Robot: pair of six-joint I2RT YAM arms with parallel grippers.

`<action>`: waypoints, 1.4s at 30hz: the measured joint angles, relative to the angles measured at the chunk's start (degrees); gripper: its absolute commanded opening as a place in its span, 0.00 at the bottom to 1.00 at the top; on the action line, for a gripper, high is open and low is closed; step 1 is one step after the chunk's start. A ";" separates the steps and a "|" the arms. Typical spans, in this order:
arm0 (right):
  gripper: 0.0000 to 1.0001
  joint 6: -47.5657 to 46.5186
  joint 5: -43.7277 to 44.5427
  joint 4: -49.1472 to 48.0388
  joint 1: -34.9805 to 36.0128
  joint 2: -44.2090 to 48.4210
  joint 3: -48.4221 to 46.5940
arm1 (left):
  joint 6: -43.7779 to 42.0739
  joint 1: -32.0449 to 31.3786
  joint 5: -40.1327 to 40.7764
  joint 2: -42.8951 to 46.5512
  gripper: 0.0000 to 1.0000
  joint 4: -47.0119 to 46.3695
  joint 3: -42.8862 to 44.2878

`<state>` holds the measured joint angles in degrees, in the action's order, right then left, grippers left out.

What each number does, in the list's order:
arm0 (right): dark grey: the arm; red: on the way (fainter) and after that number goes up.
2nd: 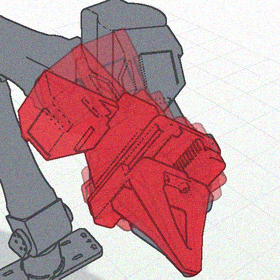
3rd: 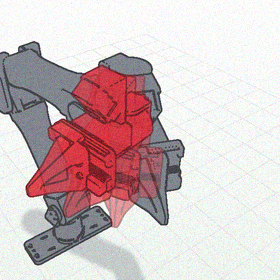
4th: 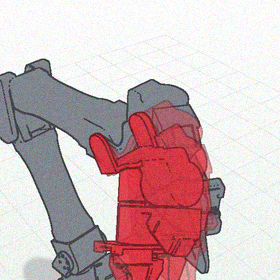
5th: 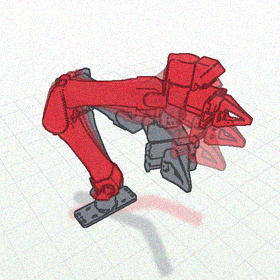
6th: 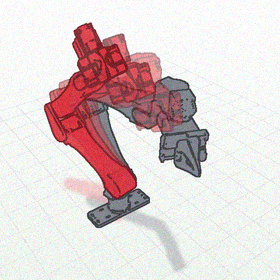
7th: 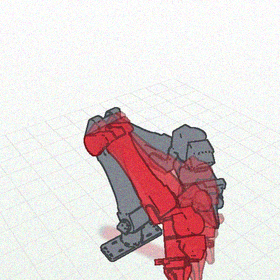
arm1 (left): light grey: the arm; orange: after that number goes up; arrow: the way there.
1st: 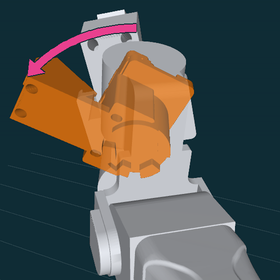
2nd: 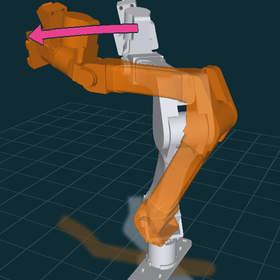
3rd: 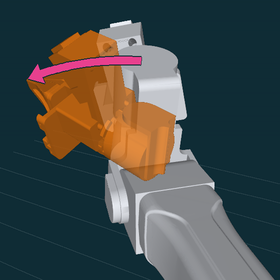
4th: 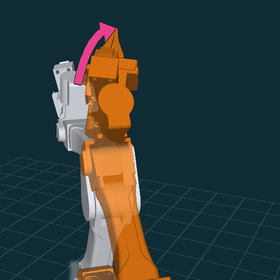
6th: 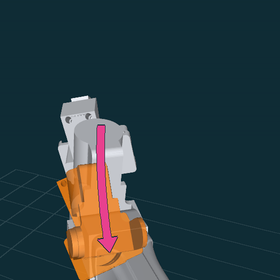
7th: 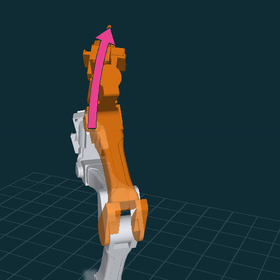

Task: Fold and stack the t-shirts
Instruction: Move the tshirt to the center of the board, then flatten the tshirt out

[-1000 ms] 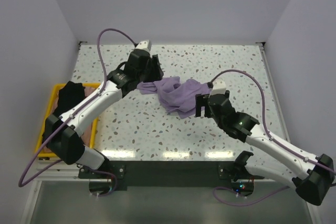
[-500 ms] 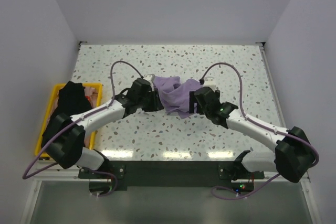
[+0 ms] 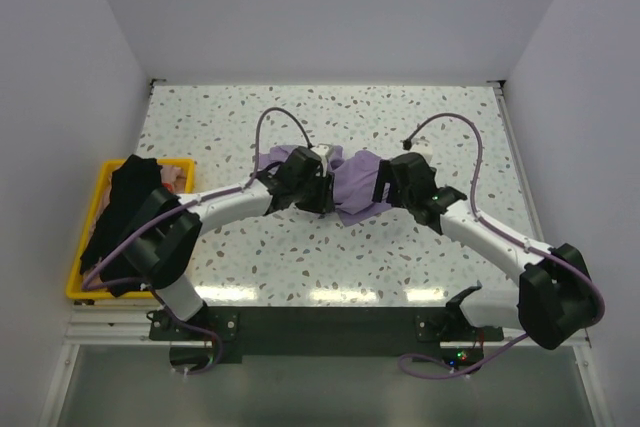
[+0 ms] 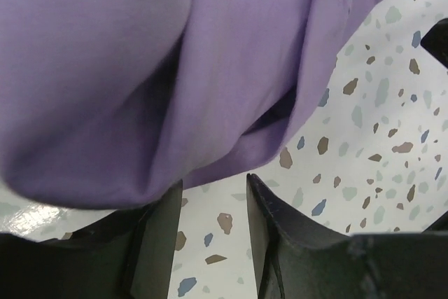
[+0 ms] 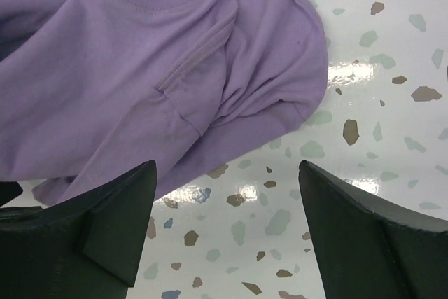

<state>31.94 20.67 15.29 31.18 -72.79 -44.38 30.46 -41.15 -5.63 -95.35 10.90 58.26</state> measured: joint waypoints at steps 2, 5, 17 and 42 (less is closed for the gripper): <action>0.86 0.00 -0.79 -0.04 -0.87 0.02 0.00 | -0.98 -1.03 0.90 -0.90 0.48 0.52 0.87; 0.86 0.00 -1.31 -0.15 -1.68 0.11 0.00 | -2.19 -1.99 1.86 -1.57 0.48 1.14 1.86; 0.86 0.04 -3.87 -1.27 -3.06 0.22 0.98 | -5.38 -4.09 6.58 -8.72 0.31 4.35 6.88; 0.72 3.63 -14.69 -7.34 -5.70 -9.68 0.35 | -3.23 7.26 15.04 15.74 0.00 20.48 18.05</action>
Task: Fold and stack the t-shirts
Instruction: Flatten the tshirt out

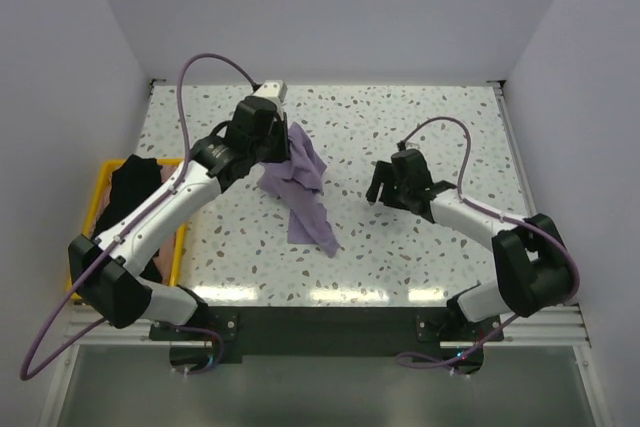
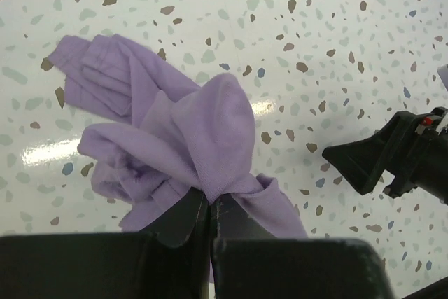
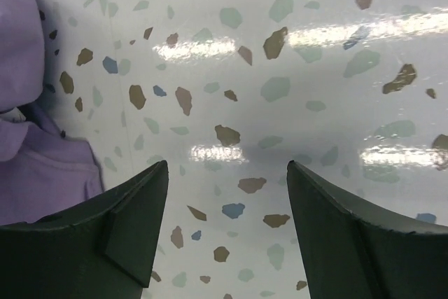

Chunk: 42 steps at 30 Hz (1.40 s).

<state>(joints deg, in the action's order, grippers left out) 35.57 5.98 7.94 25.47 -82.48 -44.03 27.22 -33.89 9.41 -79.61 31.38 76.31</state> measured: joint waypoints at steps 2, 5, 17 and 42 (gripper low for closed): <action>0.72 0.50 -1.70 -0.83 0.02 -0.98 0.02 | -0.04 -0.07 0.00 -0.09 0.00 1.07 0.11; 0.72 1.60 -4.26 -3.28 0.39 -0.90 1.70 | -0.26 -0.02 0.00 -0.48 0.00 2.43 0.11; 0.68 3.37 -5.38 -8.22 14.71 -0.13 6.29 | -0.37 1.57 0.44 -2.01 0.00 4.04 0.11; 0.17 2.10 -8.76 -17.97 17.16 -20.68 -7.91 | 0.22 6.23 0.02 1.55 0.02 4.15 -4.46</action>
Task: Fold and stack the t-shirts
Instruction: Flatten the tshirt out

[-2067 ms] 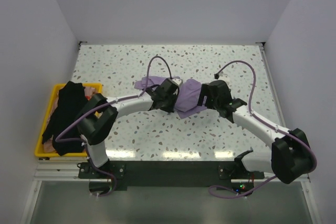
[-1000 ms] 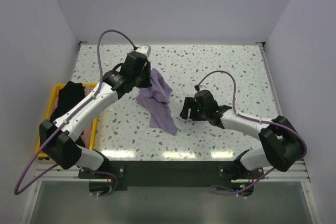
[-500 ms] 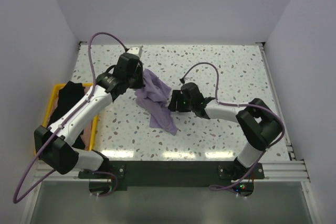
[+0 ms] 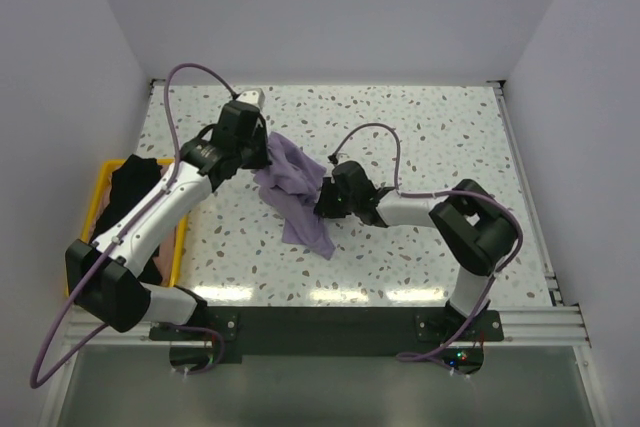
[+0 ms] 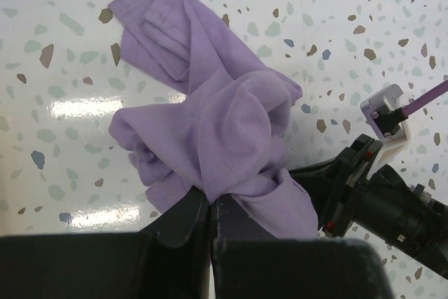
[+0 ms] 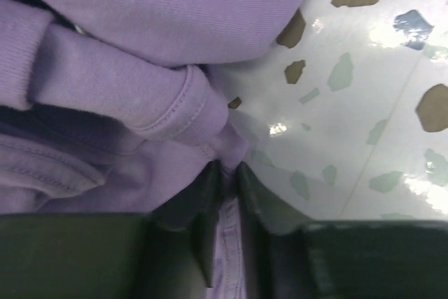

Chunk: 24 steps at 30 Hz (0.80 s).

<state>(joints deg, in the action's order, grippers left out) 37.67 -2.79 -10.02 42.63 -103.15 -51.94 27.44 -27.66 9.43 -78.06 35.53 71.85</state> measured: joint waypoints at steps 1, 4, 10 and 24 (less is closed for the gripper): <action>0.10 0.33 -0.33 -0.24 0.13 -0.04 0.00 | 0.00 0.20 -0.09 0.00 0.03 -0.02 -0.09; 0.00 1.11 -0.85 -0.31 0.17 0.09 0.00 | -0.02 0.81 -0.33 0.00 0.04 -0.07 -0.15; 0.00 1.22 6.97 8.61 -0.79 11.32 0.90 | -0.07 2.91 -1.03 0.00 0.06 -0.11 -0.13; 0.00 -7.61 23.41 28.68 -6.27 40.35 -9.40 | -0.15 5.53 -0.15 1.88 0.00 0.66 4.46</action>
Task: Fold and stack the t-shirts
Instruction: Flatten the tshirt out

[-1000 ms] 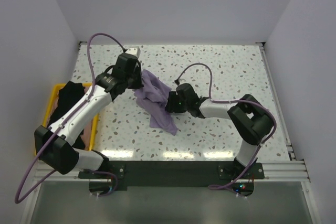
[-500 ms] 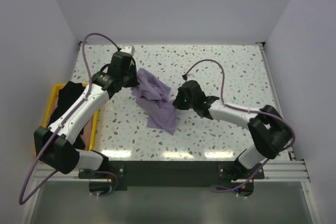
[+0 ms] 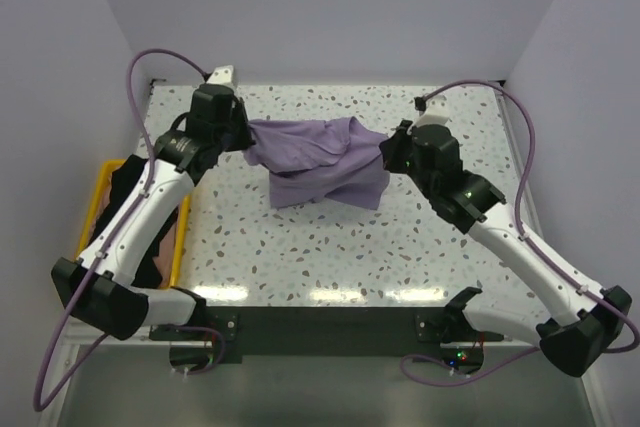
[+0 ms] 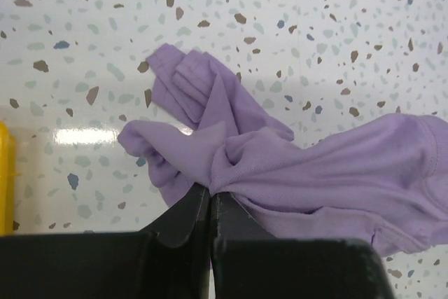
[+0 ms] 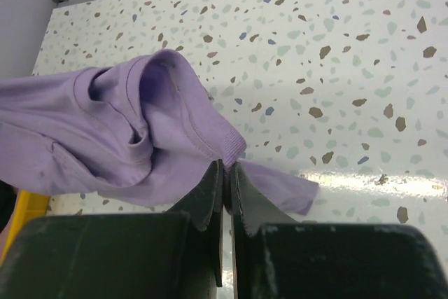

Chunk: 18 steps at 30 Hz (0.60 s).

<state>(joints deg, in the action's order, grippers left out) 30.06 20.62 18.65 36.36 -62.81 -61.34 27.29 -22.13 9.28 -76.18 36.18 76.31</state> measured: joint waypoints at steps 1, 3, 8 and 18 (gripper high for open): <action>0.00 -0.61 -0.15 0.81 0.00 0.00 -1.09 | -0.02 0.07 0.42 0.59 0.00 0.22 1.01; 0.00 -1.99 -0.68 2.64 0.02 0.00 -3.89 | -0.07 0.15 1.38 1.88 0.00 0.44 2.95; 0.00 -4.94 -1.90 6.45 0.07 0.48 -10.91 | -0.55 0.44 4.85 4.94 0.00 2.25 8.52; 0.00 -7.72 -8.04 14.69 0.26 1.70 -31.04 | -1.81 0.50 13.62 12.44 0.00 4.98 21.97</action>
<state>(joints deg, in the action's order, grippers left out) 22.35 12.58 33.34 36.62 -61.10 -92.38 25.47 -21.63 22.90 -63.75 41.17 98.28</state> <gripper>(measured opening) 0.030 0.019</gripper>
